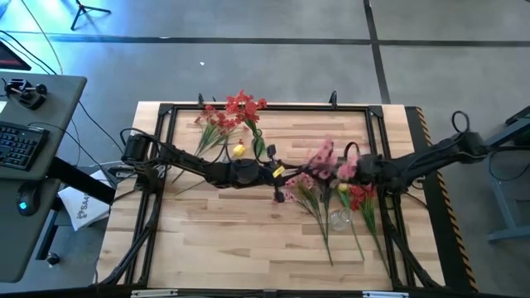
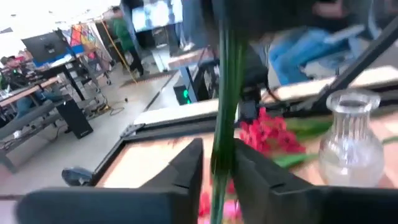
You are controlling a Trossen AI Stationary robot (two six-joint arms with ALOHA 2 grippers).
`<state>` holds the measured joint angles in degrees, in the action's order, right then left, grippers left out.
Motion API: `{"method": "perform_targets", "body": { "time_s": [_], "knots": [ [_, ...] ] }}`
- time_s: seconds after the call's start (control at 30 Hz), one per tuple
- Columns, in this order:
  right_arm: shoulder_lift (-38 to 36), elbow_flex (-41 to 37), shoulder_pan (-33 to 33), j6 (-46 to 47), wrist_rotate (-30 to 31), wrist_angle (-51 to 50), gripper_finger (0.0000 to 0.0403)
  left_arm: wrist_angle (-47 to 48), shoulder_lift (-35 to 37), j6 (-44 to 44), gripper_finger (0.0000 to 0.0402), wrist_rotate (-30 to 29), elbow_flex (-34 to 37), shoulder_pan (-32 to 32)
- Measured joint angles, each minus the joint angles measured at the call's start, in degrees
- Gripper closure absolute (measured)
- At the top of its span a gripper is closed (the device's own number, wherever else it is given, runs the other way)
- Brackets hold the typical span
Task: Sort flowers into vase by color
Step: Put the left pink flower into the transparent vase
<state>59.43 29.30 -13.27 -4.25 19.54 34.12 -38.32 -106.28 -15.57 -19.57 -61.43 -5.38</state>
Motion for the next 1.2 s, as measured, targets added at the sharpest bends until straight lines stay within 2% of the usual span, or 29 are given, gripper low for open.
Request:
{"method": "perform_targets", "body": {
  "time_s": [0.1, 0.17, 0.33, 0.47, 0.53, 0.63, 0.73, 0.9, 1.03, 1.2],
  "knots": [
    [-6.0, 0.2, -3.0, 0.9, 3.8, -3.7, 0.0391, 4.2, 0.6, 0.0, 0.0284, -2.1, 0.0, -0.3],
    [-10.4, 1.9, -5.4, 1.5, 5.8, -10.0, 0.0398, 8.3, 1.8, 0.0, 0.0264, -5.1, 0.0, -0.8],
    [-17.7, 12.7, -12.2, 12.8, 8.4, -36.5, 0.0399, 20.7, 4.4, 2.6, 0.0240, -12.1, 0.0, -3.1],
    [-17.5, 25.3, -18.1, 26.6, 6.0, -60.6, 0.0400, 29.8, 5.6, 7.0, 0.0240, -17.3, 0.0, -5.1],
    [-16.5, 30.7, -20.8, 31.8, 4.3, -69.0, 0.0400, 33.3, 5.8, 9.5, 0.0240, -19.2, 0.0, -6.1],
    [-15.4, 35.8, -24.6, 37.1, 4.9, -77.3, 0.0401, 36.5, 5.9, 12.5, 0.0240, -21.5, 0.0, -7.4],
    [-15.2, 35.9, -27.8, 40.6, 10.4, -79.8, 0.0401, 37.8, 5.9, 14.3, 0.0240, -24.0, 0.3, -8.4],
    [-15.0, 31.4, -31.1, 43.0, 18.7, -78.7, 0.0402, 39.9, 5.9, 15.0, 0.0240, -26.2, 0.8, -9.4],
    [-14.8, 28.6, -31.9, 43.5, 21.0, -75.7, 0.0402, 40.5, 5.9, 15.0, 0.0240, -26.2, 0.7, -9.4],
    [-13.7, 26.1, -31.9, 43.4, 20.7, -75.1, 0.0402, 40.5, 5.9, 15.6, 0.0241, -26.2, 0.7, -9.4]
  ]
}}
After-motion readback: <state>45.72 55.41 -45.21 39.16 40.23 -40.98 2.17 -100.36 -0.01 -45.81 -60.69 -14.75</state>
